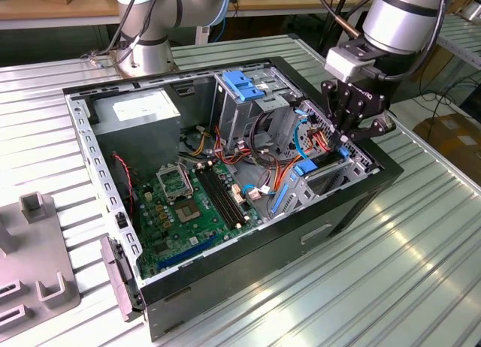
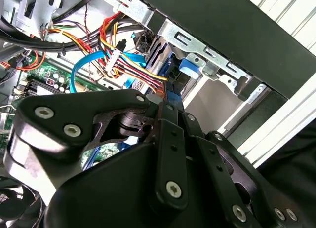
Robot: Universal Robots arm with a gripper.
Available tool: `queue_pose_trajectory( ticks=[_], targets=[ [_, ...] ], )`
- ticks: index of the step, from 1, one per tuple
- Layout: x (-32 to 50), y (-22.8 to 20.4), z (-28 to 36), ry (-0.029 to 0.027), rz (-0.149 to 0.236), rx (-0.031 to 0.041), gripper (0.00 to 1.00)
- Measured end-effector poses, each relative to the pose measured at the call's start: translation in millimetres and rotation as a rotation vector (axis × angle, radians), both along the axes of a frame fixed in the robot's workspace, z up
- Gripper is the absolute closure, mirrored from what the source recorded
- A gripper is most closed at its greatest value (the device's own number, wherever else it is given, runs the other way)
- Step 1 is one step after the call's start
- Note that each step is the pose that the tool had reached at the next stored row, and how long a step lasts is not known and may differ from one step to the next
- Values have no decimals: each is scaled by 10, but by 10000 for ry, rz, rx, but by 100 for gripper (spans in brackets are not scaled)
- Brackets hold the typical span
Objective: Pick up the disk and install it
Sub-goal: 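Insert the first disk wire, then insert the second disk wire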
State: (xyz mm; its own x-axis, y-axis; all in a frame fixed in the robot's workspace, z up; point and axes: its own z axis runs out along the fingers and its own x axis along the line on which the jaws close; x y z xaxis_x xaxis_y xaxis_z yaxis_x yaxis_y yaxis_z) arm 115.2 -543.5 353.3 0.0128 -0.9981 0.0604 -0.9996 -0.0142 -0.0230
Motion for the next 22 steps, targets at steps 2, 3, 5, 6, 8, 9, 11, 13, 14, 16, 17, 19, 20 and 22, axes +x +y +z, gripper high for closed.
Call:
queue_pose_trajectory(
  ticks=[2,3,5,6,8,9,11,13,14,16,17,19,20,22],
  targets=[
    [0,0,1,0,0,-1,89],
    [0,0,1,0,0,-1,89],
    [0,0,4,0,0,-1,89],
    [0,0,7,0,0,0,89],
    [0,0,8,0,0,-1,89],
    [0,0,8,0,0,-1,89],
    [0,0,8,0,0,-1,89],
    [0,0,9,0,0,-1,89],
    [0,0,9,0,0,-1,89],
    [0,0,10,0,0,0,89],
    [0,0,10,0,0,-1,89],
    [0,0,30,5,0,0,89],
    [0,0,40,7,0,3,89],
    [0,0,77,9,0,11,89]
  ],
)
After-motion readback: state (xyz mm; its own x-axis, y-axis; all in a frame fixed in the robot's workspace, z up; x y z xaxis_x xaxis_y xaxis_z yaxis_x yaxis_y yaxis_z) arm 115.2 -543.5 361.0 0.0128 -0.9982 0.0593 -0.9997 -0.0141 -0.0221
